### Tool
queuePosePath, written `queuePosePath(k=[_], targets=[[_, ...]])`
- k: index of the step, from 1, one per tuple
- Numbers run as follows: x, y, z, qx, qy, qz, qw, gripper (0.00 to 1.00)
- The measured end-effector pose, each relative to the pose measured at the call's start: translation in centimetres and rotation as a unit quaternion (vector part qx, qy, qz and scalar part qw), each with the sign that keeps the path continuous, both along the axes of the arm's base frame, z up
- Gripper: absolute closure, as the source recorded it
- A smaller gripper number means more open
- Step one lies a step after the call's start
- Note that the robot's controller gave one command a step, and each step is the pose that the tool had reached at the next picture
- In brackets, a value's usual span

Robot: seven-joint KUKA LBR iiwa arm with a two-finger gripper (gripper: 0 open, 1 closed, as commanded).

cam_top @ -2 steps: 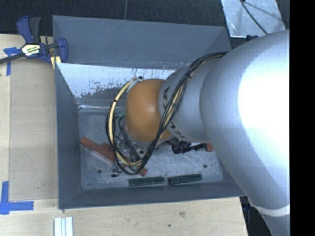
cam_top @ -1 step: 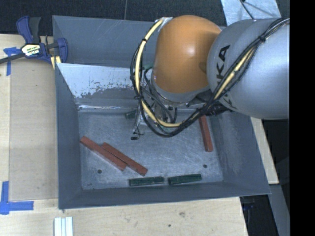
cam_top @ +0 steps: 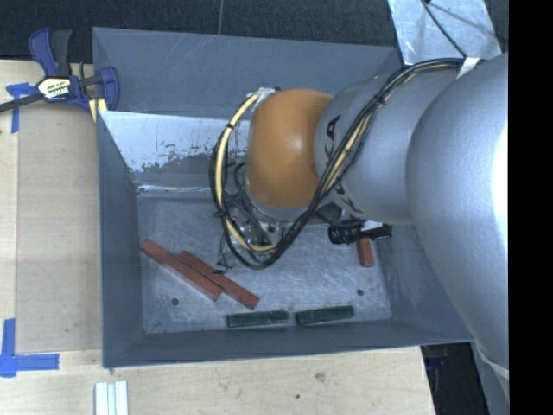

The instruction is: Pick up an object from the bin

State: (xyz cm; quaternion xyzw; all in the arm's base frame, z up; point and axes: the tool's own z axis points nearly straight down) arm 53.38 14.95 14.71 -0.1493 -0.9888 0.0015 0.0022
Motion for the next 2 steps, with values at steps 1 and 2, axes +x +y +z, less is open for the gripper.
queuePosePath(k=[1, 2], targets=[[0.2, 0.0, 0.5, 0.001, -0.0038, 0.001, 1.0, 0.0], [-2.3, 5.3, -7.8, 0.001, -0.0027, -0.01, 0.9999, 0.0]])
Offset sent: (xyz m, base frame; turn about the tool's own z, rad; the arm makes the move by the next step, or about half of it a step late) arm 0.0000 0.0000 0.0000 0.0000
